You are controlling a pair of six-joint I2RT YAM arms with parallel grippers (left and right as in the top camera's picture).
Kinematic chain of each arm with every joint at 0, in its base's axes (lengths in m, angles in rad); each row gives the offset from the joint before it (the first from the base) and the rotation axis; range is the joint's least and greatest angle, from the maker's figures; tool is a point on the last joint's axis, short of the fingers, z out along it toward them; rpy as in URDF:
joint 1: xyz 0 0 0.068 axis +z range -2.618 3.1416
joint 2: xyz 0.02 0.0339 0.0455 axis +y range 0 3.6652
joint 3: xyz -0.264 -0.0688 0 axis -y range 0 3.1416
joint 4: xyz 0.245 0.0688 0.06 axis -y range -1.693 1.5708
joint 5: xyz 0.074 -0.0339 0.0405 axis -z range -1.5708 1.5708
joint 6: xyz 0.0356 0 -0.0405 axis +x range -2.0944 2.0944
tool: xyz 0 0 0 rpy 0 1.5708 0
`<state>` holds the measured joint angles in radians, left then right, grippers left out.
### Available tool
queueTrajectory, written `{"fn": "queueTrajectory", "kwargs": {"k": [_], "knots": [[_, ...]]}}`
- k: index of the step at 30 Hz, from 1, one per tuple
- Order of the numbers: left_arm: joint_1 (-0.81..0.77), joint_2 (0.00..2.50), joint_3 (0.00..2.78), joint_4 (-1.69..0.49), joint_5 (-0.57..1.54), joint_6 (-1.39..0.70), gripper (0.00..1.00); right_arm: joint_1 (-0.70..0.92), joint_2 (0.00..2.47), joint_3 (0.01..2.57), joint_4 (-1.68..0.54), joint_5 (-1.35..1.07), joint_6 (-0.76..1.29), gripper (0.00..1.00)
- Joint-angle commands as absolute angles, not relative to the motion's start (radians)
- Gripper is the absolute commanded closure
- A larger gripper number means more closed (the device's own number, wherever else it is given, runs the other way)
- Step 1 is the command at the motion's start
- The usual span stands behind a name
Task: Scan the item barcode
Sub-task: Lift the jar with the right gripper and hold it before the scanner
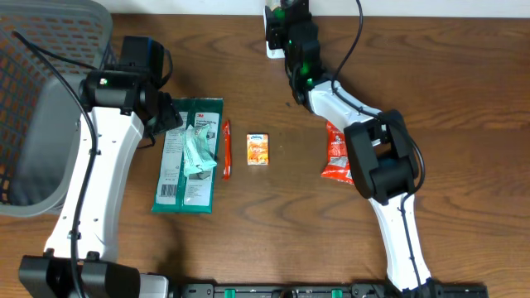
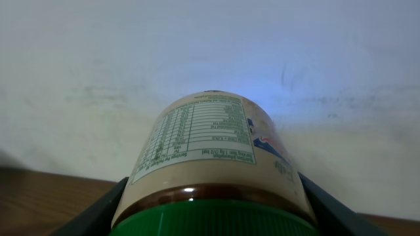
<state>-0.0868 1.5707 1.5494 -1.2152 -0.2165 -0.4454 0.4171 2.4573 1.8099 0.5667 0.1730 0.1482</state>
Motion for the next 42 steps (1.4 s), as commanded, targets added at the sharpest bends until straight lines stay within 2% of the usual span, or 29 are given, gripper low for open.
{"fn": "queueTrajectory", "kwargs": {"k": [1, 16, 21, 24, 29, 32, 33, 39, 42], "knots": [[-0.083, 1.569, 1.548, -1.218, -0.233, -0.451, 0.17, 0.409, 2.49, 1.835, 0.592, 0.163, 0.141, 0.99], [-0.083, 1.569, 1.548, -1.218, -0.233, -0.451, 0.17, 0.387, 2.517, 1.835, 0.674, 0.144, 0.179, 0.99], [-0.083, 1.569, 1.548, -1.218, -0.233, -0.451, 0.17, 0.366, 2.371, 1.835, 0.626, 0.011, 0.188, 0.99], [-0.083, 1.569, 1.548, -1.218, -0.233, -0.451, 0.17, 0.352, 2.231, 1.835, 0.419, -0.01, 0.218, 0.99], [-0.083, 1.569, 1.548, -1.218, -0.233, -0.451, 0.17, 0.324, 1.92, 1.835, -0.163, -0.01, 0.217, 0.99], [-0.083, 1.569, 1.548, -1.218, -0.233, -0.451, 0.17, 0.313, 1.802, 1.835, -0.442, -0.009, 0.216, 0.99], [-0.083, 1.569, 1.548, -1.218, -0.233, -0.451, 0.17, 0.292, 1.726, 1.835, -0.634, -0.004, 0.215, 0.99], [-0.083, 1.569, 1.548, -1.218, -0.233, -0.451, 0.17, 0.173, 1.64, 1.835, -1.053, -0.002, 0.212, 0.99], [-0.083, 1.569, 1.548, -1.218, -0.233, -0.451, 0.17, 0.091, 1.655, 1.82, -1.166, -0.002, 0.212, 0.99]]}}
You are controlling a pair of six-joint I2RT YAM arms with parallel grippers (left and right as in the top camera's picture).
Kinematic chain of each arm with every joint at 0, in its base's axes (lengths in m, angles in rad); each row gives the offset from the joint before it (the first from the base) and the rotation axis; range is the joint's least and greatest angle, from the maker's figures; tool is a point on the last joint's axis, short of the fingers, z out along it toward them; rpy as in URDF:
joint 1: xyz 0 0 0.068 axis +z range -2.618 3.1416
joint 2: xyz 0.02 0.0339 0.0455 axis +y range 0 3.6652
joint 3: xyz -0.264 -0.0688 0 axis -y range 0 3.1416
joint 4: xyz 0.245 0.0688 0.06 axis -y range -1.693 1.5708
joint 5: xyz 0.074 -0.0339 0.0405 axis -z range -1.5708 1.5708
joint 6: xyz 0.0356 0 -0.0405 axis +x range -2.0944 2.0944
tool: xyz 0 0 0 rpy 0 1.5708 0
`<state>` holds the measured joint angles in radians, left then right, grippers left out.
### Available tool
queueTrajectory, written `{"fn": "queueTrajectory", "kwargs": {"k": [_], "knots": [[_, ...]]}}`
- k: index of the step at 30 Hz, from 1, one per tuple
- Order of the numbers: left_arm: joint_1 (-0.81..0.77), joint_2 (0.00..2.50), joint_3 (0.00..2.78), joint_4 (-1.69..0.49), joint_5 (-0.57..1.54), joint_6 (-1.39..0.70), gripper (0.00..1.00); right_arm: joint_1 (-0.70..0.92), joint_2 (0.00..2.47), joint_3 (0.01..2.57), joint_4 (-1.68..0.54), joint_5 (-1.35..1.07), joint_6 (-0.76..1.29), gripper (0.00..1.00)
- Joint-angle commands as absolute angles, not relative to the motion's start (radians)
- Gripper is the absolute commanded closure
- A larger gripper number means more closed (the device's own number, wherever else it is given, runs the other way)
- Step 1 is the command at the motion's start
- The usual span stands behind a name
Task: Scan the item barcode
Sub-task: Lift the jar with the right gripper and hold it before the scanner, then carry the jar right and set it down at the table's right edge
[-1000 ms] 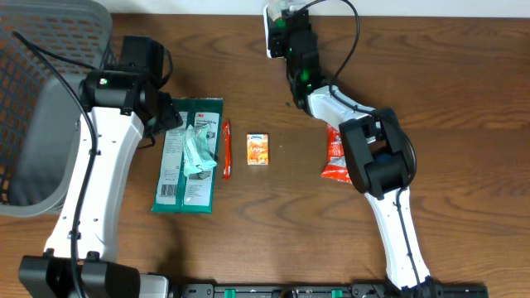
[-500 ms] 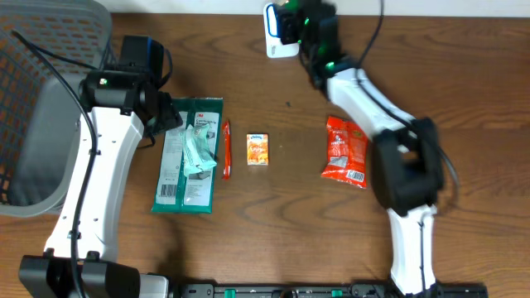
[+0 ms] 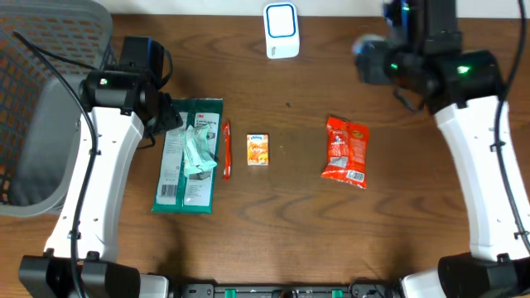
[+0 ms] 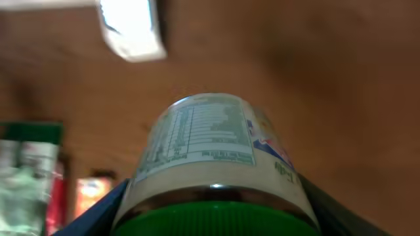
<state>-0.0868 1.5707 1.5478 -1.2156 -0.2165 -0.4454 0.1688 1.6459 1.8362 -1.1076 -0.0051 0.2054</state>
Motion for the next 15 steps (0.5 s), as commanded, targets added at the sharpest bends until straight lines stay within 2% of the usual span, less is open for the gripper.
{"fn": "queueTrajectory", "kwargs": {"k": [1, 9, 15], "knots": [[-0.083, 1.569, 1.548, -1.218, -0.233, -0.451, 0.17, 0.066, 1.661, 1.81, -1.184, -0.002, 0.212, 0.99], [-0.083, 1.569, 1.548, -1.218, -0.233, -0.451, 0.17, -0.184, 1.743, 1.644, -1.155, -0.021, 0.213, 0.99], [-0.083, 1.569, 1.548, -1.218, -0.233, -0.451, 0.17, -0.335, 1.831, 1.538, -1.05, -0.044, 0.255, 0.99]]}}
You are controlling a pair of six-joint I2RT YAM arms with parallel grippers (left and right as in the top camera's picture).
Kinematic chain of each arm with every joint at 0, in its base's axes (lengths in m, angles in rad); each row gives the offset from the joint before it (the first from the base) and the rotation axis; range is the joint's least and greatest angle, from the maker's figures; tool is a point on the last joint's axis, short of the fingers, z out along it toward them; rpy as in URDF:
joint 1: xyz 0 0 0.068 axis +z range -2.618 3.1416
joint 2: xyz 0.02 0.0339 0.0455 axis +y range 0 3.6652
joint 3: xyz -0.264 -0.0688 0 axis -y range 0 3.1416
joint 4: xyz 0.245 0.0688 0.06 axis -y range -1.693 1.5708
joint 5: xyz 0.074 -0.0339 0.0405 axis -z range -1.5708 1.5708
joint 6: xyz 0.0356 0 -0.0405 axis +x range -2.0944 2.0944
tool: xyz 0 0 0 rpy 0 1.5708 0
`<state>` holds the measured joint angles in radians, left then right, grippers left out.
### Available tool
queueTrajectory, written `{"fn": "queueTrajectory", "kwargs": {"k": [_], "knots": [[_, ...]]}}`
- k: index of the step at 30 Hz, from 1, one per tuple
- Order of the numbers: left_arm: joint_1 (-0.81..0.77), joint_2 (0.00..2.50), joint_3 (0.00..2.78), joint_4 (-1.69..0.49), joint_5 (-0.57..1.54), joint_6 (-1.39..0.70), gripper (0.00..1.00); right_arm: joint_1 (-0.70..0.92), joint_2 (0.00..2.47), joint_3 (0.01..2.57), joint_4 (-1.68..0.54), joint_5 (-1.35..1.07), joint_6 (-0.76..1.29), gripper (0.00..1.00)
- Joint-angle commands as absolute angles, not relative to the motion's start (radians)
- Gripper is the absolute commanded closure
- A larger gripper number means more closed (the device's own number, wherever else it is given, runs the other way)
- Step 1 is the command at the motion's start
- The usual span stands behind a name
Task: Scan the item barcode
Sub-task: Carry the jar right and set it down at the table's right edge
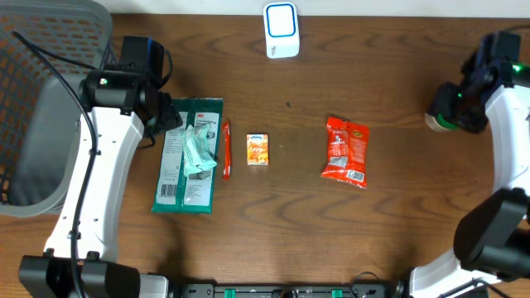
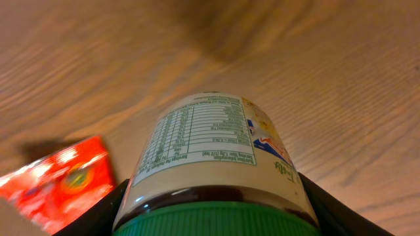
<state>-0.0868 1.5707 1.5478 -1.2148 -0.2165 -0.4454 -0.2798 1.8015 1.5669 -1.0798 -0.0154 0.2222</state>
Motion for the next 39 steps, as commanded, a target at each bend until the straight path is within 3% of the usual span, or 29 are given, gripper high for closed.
{"fn": "queueTrajectory", "kwargs": {"k": [1, 8, 11, 12, 13, 14, 15, 21, 24, 27, 28, 29, 30, 31, 36, 39], "knots": [[-0.083, 1.569, 1.548, -1.218, -0.233, -0.451, 0.17, -0.354, 1.849, 1.529, -1.038, -0.044, 0.256, 0.99], [-0.083, 1.569, 1.548, -1.218, -0.233, -0.451, 0.17, -0.401, 1.935, 1.504, -0.994, -0.043, 0.257, 0.99], [-0.083, 1.569, 1.548, -1.218, -0.233, -0.451, 0.17, -0.4, 1.959, 1.501, -0.988, -0.036, 0.257, 0.88], [-0.083, 1.569, 1.548, -1.218, -0.233, -0.451, 0.17, -0.401, 1.967, 1.5, -0.987, -0.034, 0.255, 0.49], [-0.083, 1.569, 1.548, -1.218, -0.233, -0.451, 0.17, -0.401, 1.972, 1.5, -0.988, -0.031, 0.254, 0.22], [-0.083, 1.569, 1.548, -1.218, -0.233, -0.451, 0.17, -0.401, 1.972, 1.5, -0.989, -0.031, 0.254, 0.02], [-0.083, 1.569, 1.548, -1.218, -0.233, -0.451, 0.17, -0.401, 1.971, 1.501, -0.989, -0.032, 0.254, 0.01], [-0.083, 1.569, 1.548, -1.218, -0.233, -0.451, 0.17, -0.402, 1.929, 1.608, -1.11, -0.041, 0.254, 0.01], [-0.083, 1.569, 1.548, -1.218, -0.233, -0.451, 0.17, -0.384, 1.878, 1.747, -1.238, -0.202, 0.152, 0.04], [-0.083, 1.569, 1.548, -1.218, -0.233, -0.451, 0.17, -0.318, 1.798, 1.787, -1.318, -0.343, 0.063, 0.24], [-0.083, 1.569, 1.548, -1.218, -0.233, -0.451, 0.17, -0.28, 1.784, 1.782, -1.337, -0.342, 0.065, 0.54], [-0.083, 1.569, 1.548, -1.218, -0.233, -0.451, 0.17, -0.253, 1.784, 1.779, -1.348, -0.342, 0.065, 0.73], [-0.083, 1.569, 1.548, -1.218, -0.233, -0.451, 0.17, -0.231, 1.785, 1.774, -1.351, -0.342, 0.066, 0.82], [-0.083, 1.569, 1.548, -1.218, -0.233, -0.451, 0.17, -0.187, 1.786, 1.752, -1.344, -0.342, 0.066, 0.98], [-0.083, 1.569, 1.548, -1.218, -0.233, -0.451, 0.17, -0.03, 1.786, 1.575, -1.216, -0.26, 0.168, 0.99], [-0.083, 1.569, 1.548, -1.218, -0.233, -0.451, 0.17, 0.072, 1.786, 1.393, -1.026, -0.218, 0.244, 0.99]]}}
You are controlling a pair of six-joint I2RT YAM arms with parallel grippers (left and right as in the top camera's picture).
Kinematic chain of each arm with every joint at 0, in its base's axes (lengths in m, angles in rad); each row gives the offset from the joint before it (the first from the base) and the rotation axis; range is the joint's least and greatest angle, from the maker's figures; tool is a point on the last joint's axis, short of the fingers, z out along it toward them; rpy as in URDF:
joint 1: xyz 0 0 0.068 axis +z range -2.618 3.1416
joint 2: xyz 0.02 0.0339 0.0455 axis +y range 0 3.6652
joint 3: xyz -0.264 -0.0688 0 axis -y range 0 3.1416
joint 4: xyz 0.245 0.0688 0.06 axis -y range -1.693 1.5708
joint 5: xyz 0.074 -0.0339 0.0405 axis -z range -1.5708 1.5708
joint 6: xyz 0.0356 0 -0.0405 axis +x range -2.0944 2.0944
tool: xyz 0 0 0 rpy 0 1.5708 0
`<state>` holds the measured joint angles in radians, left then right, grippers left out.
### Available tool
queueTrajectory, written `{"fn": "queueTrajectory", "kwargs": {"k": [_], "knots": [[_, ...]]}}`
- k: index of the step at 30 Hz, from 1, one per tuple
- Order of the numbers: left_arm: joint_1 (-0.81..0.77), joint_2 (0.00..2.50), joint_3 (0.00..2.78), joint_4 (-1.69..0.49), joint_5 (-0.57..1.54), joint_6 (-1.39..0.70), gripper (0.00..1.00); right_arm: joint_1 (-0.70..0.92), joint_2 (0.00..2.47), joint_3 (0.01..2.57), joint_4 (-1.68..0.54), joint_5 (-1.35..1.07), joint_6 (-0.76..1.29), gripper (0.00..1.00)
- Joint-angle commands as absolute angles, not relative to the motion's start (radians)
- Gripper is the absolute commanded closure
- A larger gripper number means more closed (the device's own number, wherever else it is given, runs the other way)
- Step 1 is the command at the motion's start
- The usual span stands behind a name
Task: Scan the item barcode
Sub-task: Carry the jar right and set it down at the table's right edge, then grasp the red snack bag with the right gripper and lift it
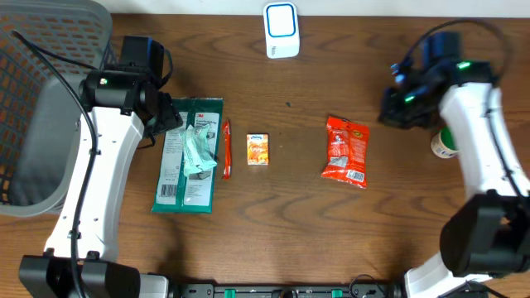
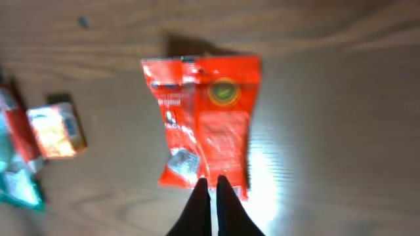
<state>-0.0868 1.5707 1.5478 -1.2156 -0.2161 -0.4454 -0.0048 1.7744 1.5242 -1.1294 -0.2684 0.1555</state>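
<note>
The white scanner (image 1: 281, 30) stands at the table's back edge. A green-lidded jar (image 1: 445, 143) stands on the table at the far right, free of any gripper. My right gripper (image 1: 391, 106) hovers left of the jar, beside the red snack bag (image 1: 346, 150). In the right wrist view its fingers (image 2: 211, 181) are shut with nothing between them, just over the near end of the red bag (image 2: 205, 124). My left gripper (image 1: 166, 116) sits over the top of the green package (image 1: 190, 154); its jaws are hidden.
A small orange box (image 1: 258, 149) and a red stick-shaped item (image 1: 225, 149) lie between the green package and the red bag. The orange box (image 2: 59, 128) also shows in the right wrist view. A grey mesh basket (image 1: 41, 108) fills the left edge.
My right gripper has let go of the jar, which now stands on the table at the right. The gripper has moved left to the red bag and is shut empty. The left arm is unchanged.
My right gripper held the jar up by the scanner at the back. Then it held the jar over the right half of the table, then low at the right edge. Now the jar stands there alone and the gripper is over the red bag.
</note>
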Motion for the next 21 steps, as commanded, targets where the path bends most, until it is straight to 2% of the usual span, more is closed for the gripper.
{"fn": "queueTrajectory", "kwargs": {"k": [1, 6, 9, 14, 18, 19, 21], "knots": [[-0.083, 1.569, 1.548, -1.218, -0.233, -0.451, 0.17, 0.099, 1.786, 1.343, -0.968, -0.216, 0.251, 0.99], [-0.083, 1.569, 1.548, -1.218, -0.233, -0.451, 0.17, 0.239, 1.786, 1.105, -0.65, -0.192, 0.334, 0.99], [-0.083, 1.569, 1.548, -1.218, -0.233, -0.451, 0.17, 0.317, 1.786, 1.048, -0.578, -0.192, 0.345, 0.99], [-0.083, 1.569, 1.548, -1.163, -0.233, -0.451, 0.17, 0.389, 1.755, 1.107, -0.615, -0.192, 0.272, 0.99], [-0.083, 1.569, 1.548, -1.161, -0.231, -0.451, 0.17, 0.323, 1.699, 1.243, -0.765, -0.184, 0.273, 0.99], [-0.083, 1.569, 1.548, -1.145, -0.223, -0.451, 0.02, 0.284, 1.696, 1.266, -0.797, -0.184, 0.273, 0.99], [-0.083, 1.569, 1.548, -1.139, -0.139, -0.451, 0.02, 0.23, 1.697, 1.264, -0.811, -0.185, 0.273, 0.99]]}}
